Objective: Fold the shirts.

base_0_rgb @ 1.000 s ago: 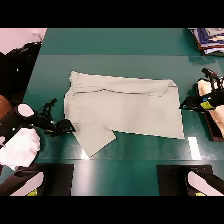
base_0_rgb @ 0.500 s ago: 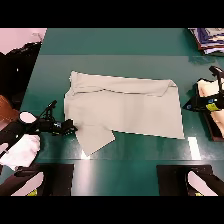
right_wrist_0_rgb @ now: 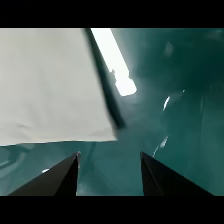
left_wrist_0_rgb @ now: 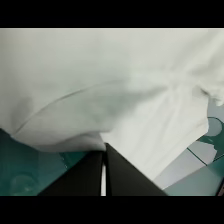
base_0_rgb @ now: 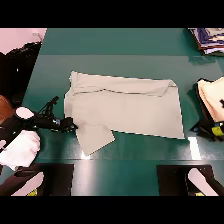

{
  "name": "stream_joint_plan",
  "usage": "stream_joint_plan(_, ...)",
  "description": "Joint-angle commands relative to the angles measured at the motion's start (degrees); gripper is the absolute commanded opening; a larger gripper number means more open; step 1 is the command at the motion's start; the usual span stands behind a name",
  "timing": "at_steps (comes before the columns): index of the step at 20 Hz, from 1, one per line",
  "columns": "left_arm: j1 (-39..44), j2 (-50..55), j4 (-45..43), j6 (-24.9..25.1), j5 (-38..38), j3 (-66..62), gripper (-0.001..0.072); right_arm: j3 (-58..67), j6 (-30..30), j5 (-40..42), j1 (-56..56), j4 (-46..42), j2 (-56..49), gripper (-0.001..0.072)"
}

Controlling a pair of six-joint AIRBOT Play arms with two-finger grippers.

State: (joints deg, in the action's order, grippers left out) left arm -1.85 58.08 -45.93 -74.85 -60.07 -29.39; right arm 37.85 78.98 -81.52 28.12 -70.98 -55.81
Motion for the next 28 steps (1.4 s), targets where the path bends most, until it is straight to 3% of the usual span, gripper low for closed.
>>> stream_joint_plan(1,-0.02,-0.04,0.02,0.33,-0.61,-0.85,0.0024,-7.19,-5.18,1.68,9.01,6.58,-3.82,0.0424)
stream_joint_plan(4,-0.02,-0.04,0.00,0.33,-0.39,-0.85,0.0024,-8.98,-8.57,4.42,10.19,13.68,-8.50,0.0303)
stream_joint_plan(10,-0.02,0.00,-0.07,0.31,0.46,-0.85,0.0024,-8.90,-8.59,7.45,4.72,15.52,-11.08,0.0302)
stream_joint_plan(11,-0.04,0.00,-0.09,0.33,0.15,-0.85,0.0024,-8.90,-8.59,8.20,3.54,15.47,-10.32,0.0271)
stream_joint_plan(12,-0.04,-0.02,-0.61,0.28,-0.70,-0.87,0.0023,-8.90,-8.61,8.70,2.47,15.47,-9.27,0.0113)
stream_joint_plan(13,-0.02,-0.17,-1.90,0.07,-1.99,-1.01,0.0023,-8.90,-8.61,9.01,1.55,15.45,-8.09,0.0019)
stream_joint_plan(16,-0.02,-5.01,-11.82,-4.87,-5.73,-1.20,0.0021,-7.76,-8.63,8.57,0.50,13.79,-2.54,0.0016)
stream_joint_plan(19,-0.02,-14.23,-20.81,-9.18,-12.61,-1.20,0.0022,-3.13,-8.44,2.80,0.52,9.16,3.23,0.0015)
stream_joint_plan(22,0.87,-21.66,-21.05,-11.82,-21.40,-1.01,0.0021,0.04,-6.97,-3.54,0.50,4.61,8.33,0.0015)
stream_joint_plan(24,4.96,-25.16,-21.16,-16.28,-26.34,-1.01,0.0022,0.13,-5.31,-8.04,0.11,-0.28,11.52,0.0015)
stream_joint_plan(26,10.25,-27.61,-20.48,-20.76,-28.15,-1.05,0.0023,0.15,-3.04,-12.46,-1.81,-6.47,14.45,0.0015)
stream_joint_plan(28,11.96,-27.36,-18.93,-21.18,-28.28,-2.23,0.0024,0.92,-0.92,-13.51,-5.35,-7.65,16.50,0.0015)
